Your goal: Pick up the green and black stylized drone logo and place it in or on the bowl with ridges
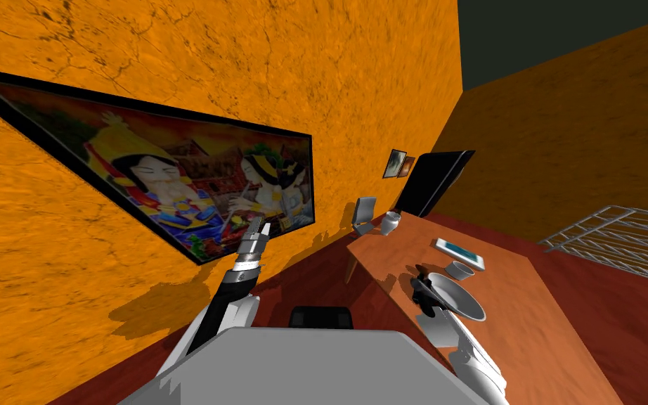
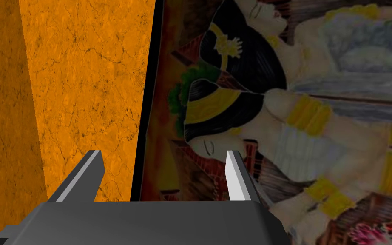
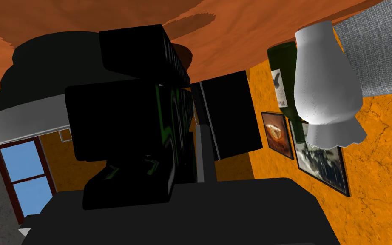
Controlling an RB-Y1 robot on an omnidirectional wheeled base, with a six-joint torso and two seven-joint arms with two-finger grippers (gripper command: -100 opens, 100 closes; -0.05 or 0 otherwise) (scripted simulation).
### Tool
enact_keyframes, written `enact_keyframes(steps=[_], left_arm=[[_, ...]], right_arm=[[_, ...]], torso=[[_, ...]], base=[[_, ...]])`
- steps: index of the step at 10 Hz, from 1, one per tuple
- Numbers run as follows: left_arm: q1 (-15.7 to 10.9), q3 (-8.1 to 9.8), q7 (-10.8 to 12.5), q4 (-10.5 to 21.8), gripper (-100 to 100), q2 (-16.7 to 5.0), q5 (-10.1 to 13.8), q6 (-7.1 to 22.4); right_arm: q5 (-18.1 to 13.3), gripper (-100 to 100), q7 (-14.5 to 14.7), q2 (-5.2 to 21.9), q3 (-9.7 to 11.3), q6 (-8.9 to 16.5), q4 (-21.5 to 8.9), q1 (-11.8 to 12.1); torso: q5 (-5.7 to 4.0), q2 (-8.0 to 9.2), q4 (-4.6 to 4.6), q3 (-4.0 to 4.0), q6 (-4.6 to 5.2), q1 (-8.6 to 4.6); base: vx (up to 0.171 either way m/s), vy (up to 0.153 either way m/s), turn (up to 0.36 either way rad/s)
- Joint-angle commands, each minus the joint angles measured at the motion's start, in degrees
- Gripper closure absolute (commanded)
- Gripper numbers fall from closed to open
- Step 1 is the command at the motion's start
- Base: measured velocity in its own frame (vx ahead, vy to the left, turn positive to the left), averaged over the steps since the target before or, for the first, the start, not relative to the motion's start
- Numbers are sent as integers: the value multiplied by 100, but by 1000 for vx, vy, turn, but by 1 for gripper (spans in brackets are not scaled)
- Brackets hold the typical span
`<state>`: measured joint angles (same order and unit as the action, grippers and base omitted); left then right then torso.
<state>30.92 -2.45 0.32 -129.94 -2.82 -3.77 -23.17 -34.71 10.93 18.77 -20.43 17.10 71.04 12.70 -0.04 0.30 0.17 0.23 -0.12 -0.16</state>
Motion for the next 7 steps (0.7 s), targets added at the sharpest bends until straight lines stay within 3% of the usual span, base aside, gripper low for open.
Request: enact_keyframes(steps=[1, 5, 7], left_arm=[[0, 0, 0, 0, 0, 0, 0, 0], [0, 0, 0, 0, 0, 0, 0, 0], [1, 0, 0, 0, 0, 0, 0, 0]], right_arm=[[264, 100, 18, 157, 35, 51, 0, -32], [934, 100, 90, 640, 183, 230, 9, -35], [1123, 100, 111, 758, 222, 275, 2, -29]], torso=[[0, 0, 0, 0, 0, 0], [-4, 5, 1, 3, 9, -14], [-5, -6, -4, -4, 15, -10]], base=[[-46, 1, 80], [-58, -16, 74], [-20, -9, 20]])
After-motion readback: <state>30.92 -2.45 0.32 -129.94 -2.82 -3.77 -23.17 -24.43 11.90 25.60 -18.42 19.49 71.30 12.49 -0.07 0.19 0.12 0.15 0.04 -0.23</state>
